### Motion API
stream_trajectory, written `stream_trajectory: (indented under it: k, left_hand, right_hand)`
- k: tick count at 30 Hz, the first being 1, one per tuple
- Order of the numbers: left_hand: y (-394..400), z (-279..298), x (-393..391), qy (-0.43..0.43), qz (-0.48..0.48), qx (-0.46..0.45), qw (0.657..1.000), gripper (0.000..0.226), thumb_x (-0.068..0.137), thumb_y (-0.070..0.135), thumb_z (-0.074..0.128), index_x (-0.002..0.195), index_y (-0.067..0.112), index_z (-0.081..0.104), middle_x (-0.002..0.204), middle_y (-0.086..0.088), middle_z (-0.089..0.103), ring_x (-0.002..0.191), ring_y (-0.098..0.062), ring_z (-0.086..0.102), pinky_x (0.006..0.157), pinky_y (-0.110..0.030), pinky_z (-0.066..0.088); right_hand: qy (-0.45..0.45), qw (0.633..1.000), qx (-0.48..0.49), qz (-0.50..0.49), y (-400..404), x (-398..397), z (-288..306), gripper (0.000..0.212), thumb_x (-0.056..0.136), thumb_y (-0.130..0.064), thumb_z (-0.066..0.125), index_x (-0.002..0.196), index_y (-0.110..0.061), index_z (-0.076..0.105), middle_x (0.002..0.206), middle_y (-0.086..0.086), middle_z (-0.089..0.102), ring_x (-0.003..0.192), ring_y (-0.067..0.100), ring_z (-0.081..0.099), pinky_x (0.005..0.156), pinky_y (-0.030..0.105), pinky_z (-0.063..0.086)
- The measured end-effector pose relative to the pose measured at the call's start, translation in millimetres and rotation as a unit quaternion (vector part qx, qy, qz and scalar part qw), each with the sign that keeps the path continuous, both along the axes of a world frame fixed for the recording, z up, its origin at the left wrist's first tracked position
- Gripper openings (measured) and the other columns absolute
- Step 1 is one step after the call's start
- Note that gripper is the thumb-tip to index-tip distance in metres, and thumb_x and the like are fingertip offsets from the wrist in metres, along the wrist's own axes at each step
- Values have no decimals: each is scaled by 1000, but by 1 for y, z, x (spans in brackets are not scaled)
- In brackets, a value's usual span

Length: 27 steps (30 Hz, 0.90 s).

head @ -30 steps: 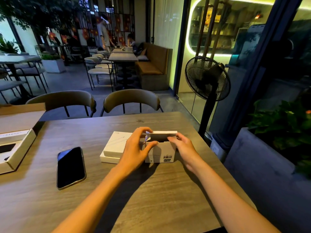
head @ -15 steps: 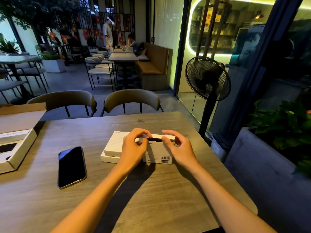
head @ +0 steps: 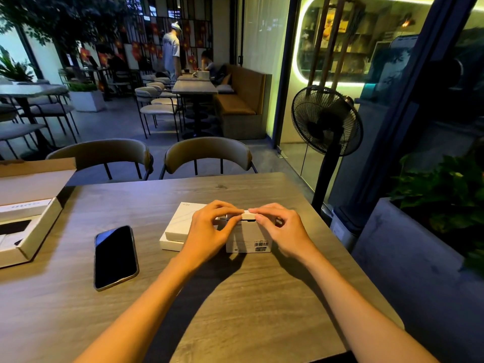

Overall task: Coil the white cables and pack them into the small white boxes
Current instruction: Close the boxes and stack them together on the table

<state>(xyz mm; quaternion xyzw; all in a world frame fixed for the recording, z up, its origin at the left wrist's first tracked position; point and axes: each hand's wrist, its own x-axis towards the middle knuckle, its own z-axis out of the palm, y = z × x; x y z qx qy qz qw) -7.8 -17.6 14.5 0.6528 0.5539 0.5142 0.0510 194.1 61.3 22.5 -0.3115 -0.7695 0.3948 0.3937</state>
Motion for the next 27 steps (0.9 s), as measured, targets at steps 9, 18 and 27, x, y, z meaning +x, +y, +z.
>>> stream_trajectory:
  k: [9,18,27]
  left_hand:
    - [2,-4,-7,95,3,-10,995,27,85,45,70,104,27,77,115,5,67,101,-8,62,79,-29,60]
    - [-4,1,-41,30,262,-178,948,44,94,48,59,133,27,60,138,-8,53,129,-29,46,108,-51,34]
    - [5,-7,-43,-328,153,-265,894,57,102,54,34,124,9,60,121,-10,64,105,-24,56,96,-41,43]
  right_hand:
    - [-44,995,86,-16,0,5,-11,26,94,-25,71,119,-27,76,116,-16,65,113,-1,58,90,14,52]
    - [-118,960,205,-151,4,13,-14,48,92,-29,72,139,-32,60,116,-7,68,100,15,55,82,41,55]
    - [-64,936,317,-136,-19,-39,-10,50,84,-3,78,131,-18,68,127,1,72,107,17,68,88,24,53]
